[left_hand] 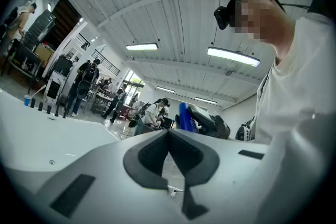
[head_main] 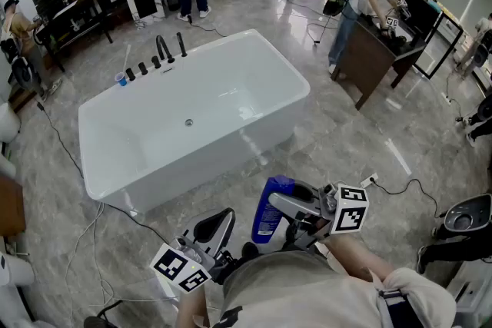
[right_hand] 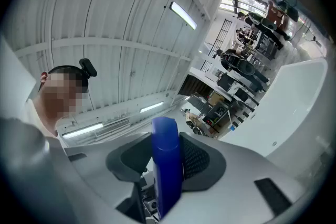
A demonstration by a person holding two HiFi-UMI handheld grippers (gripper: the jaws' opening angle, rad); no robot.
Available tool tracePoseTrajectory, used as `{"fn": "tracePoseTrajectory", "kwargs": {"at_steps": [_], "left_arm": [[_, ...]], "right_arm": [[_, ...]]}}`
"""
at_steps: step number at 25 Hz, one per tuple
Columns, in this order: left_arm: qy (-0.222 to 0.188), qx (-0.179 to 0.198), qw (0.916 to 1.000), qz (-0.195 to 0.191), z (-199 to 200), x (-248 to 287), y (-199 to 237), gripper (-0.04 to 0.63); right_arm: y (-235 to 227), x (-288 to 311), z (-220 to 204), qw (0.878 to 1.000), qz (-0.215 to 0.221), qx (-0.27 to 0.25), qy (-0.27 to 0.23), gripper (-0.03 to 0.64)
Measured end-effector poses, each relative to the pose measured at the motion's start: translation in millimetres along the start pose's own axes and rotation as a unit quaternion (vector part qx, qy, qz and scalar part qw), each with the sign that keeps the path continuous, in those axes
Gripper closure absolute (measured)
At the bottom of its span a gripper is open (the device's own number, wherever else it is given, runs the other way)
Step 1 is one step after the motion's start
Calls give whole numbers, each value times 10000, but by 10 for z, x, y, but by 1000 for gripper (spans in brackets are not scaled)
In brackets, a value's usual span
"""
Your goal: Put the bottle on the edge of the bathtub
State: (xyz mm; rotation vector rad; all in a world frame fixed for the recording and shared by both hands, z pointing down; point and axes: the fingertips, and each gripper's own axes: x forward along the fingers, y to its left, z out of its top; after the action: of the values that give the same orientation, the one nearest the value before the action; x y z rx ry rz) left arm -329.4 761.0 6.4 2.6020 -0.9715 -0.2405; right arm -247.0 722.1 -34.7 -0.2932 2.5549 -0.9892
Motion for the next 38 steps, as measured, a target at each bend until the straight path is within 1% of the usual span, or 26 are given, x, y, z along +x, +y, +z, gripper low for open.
{"fn": "tracePoseTrajectory", "kwargs": {"at_steps": [3, 8, 12, 15, 18, 21, 27, 31, 34, 38], "left_arm": [[-23, -12, 10000, -60, 97, -45, 63, 539], [71, -92, 9996, -244, 157, -72, 85, 539], [175, -52, 9986, -495, 149, 78, 29, 540], [198, -10, 9980, -595, 125, 190, -71, 540], [224, -53, 9974, -679, 167, 228, -75, 540], [223, -24, 9974, -679, 202, 253, -32, 540], [221, 57, 9980, -589, 219, 354, -116, 540], [233, 144, 9986, -461, 246, 457, -172, 540], [273, 163, 9982, -515, 199, 602, -260, 540], [392, 278, 9964, -697, 139, 964, -449, 538]], "right_arm": [[34, 106, -46, 10000, -43, 34, 68, 453], [74, 177, -93, 9997, -211, 57, 52, 453], [86, 88, 3, 9994, -332, -92, -71, 453], [94, -50, 80, 9990, -395, -155, -137, 453], [106, -73, 161, 9982, -487, -261, -226, 453], [92, -47, 205, 9977, -482, -412, -234, 451], [47, -119, 255, 9981, -407, -433, -171, 449], [48, -174, 361, 9987, -200, -431, -198, 449], [48, -320, 429, 9982, -167, -534, -232, 448], [12, -651, 640, 9962, -290, -746, -345, 448]]}}
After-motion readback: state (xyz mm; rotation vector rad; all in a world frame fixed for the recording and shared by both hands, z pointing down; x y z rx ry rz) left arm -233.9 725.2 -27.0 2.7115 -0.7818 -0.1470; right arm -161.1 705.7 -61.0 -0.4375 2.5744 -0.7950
